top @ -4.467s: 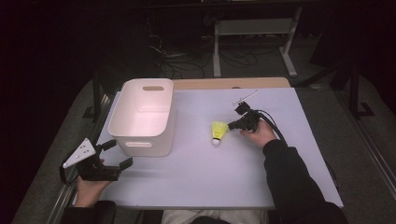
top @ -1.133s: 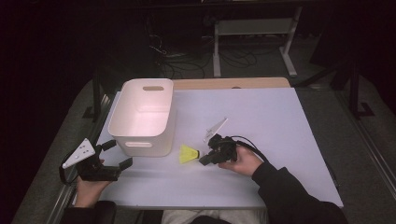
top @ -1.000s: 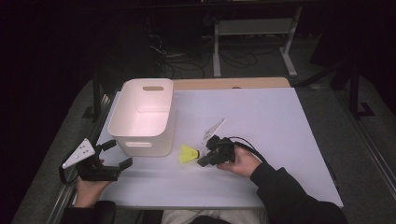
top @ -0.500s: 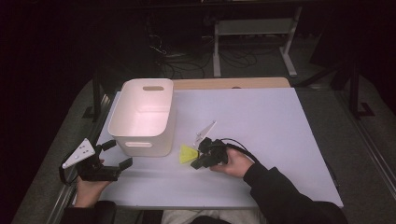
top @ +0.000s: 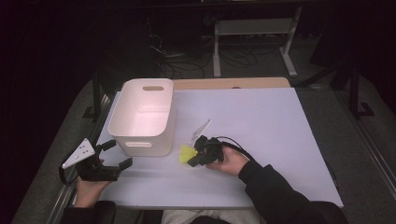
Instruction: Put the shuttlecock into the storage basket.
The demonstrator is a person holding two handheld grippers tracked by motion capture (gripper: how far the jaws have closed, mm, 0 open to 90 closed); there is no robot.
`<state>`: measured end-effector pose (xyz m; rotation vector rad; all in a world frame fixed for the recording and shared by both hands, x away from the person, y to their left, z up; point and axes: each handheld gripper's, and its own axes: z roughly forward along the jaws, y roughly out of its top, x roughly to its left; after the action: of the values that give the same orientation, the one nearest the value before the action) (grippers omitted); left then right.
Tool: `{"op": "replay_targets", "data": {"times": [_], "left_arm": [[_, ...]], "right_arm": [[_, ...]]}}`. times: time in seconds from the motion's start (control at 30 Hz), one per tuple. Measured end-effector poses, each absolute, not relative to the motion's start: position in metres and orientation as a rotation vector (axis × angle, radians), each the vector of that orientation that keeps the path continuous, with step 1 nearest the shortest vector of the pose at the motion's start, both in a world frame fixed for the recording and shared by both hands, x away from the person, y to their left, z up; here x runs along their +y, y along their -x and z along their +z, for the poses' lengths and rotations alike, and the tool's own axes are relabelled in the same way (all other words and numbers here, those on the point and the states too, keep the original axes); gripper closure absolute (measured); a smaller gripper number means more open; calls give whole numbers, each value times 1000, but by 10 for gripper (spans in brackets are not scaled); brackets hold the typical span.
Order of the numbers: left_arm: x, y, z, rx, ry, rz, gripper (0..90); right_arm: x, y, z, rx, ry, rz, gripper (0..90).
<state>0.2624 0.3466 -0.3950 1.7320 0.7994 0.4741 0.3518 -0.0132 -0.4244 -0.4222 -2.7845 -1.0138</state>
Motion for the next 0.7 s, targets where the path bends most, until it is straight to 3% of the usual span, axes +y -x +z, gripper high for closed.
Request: {"op": "replay_targets", "data": {"times": [0.7], "left_arm": [[347,-262,-395,798,-1731,472,0]], "right_arm": [[-9,-367,-435,-2788,481,-1027,888]]}}
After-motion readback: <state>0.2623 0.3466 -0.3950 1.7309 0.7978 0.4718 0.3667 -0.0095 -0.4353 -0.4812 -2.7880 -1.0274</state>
